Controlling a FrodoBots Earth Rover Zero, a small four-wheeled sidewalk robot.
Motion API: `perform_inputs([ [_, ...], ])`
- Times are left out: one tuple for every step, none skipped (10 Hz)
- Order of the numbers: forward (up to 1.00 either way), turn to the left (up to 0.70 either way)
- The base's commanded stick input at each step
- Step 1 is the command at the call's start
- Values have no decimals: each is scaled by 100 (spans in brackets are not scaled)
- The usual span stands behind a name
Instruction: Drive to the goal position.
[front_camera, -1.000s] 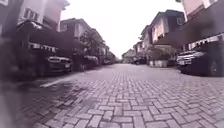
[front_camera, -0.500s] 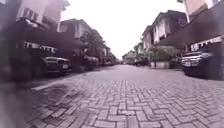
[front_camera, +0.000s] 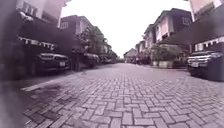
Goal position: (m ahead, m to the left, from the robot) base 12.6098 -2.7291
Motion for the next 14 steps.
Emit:
perform_inputs([
  [69, 3],
  [69, 3],
  [69, 3],
  [69, 3],
  [69, 3],
  [69, 3],
  [69, 3],
  [69, 3],
  [69, 3],
  [69, 3],
  [69, 3],
  [69, -21],
  [69, 3],
  [69, 3],
])
